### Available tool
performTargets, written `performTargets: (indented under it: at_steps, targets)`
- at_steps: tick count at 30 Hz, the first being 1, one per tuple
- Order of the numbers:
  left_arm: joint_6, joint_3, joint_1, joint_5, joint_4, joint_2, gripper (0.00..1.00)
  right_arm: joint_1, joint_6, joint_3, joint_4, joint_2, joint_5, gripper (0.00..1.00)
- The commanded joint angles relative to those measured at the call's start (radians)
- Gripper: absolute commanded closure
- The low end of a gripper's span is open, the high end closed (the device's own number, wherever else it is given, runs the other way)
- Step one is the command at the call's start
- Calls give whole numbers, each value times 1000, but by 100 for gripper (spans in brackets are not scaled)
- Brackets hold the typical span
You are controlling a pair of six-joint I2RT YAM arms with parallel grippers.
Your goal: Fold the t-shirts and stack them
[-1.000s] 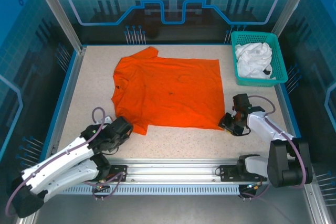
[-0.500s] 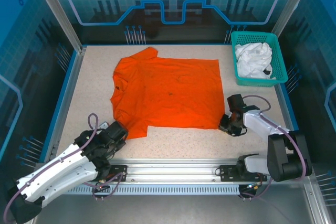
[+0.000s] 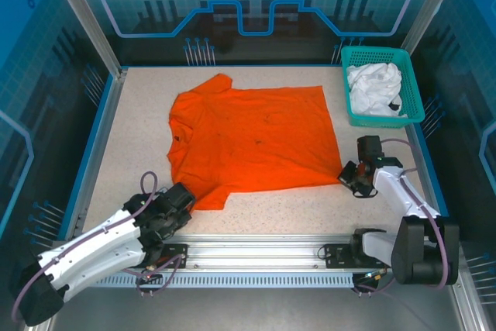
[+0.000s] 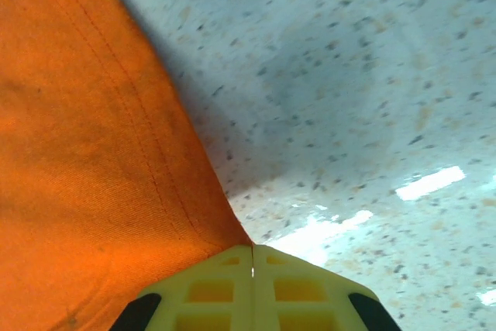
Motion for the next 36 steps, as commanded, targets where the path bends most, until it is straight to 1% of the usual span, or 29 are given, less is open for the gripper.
performTargets:
  at_steps: [1, 3, 5, 7, 10, 12, 13, 16, 17, 21, 24, 26, 28, 32, 36]
  targets:
    - [38, -16, 16, 37, 28, 29, 100, -29, -33, 12, -36, -4, -26, 100]
    - [55, -16, 19, 83, 60, 52, 100, -29, -34, 0, -30, 9, -37, 100]
    - [89, -10, 29, 173, 136, 85, 100, -24, -37, -7, -21, 14, -48, 100]
    - [110, 26, 40, 233, 173, 119, 100, -12, -46, 0, -21, 6, -55, 100]
    - [150, 128, 57, 207, 143, 143, 100, 18, -56, 58, -43, 12, -74, 100]
    - [198, 194, 116, 184, 122, 155, 100, 45, -58, 110, -55, 23, -66, 100]
    - [224, 220, 162, 186, 120, 163, 100, 56, -57, 140, -60, 36, -57, 100]
    - [301, 294, 317, 245, 168, 203, 100, 74, -59, 227, -61, 96, -47, 100]
    - [327, 330, 359, 250, 179, 233, 100, 78, -60, 257, -61, 126, -46, 100]
    - [414, 472, 462, 275, 212, 394, 100, 86, -62, 397, -63, 253, -14, 100]
    - [454, 545, 542, 313, 250, 526, 100, 84, -65, 501, -78, 364, 34, 100]
    - [481, 600, 590, 349, 279, 624, 100, 81, -68, 577, -94, 447, 42, 100]
    - [509, 675, 617, 383, 267, 729, 100, 77, -71, 640, -108, 522, 46, 100]
    - [555, 820, 647, 400, 241, 915, 100, 61, -64, 731, -132, 653, 62, 100]
    - [598, 958, 681, 365, 185, 1041, 100, 42, -51, 776, -135, 732, 59, 100]
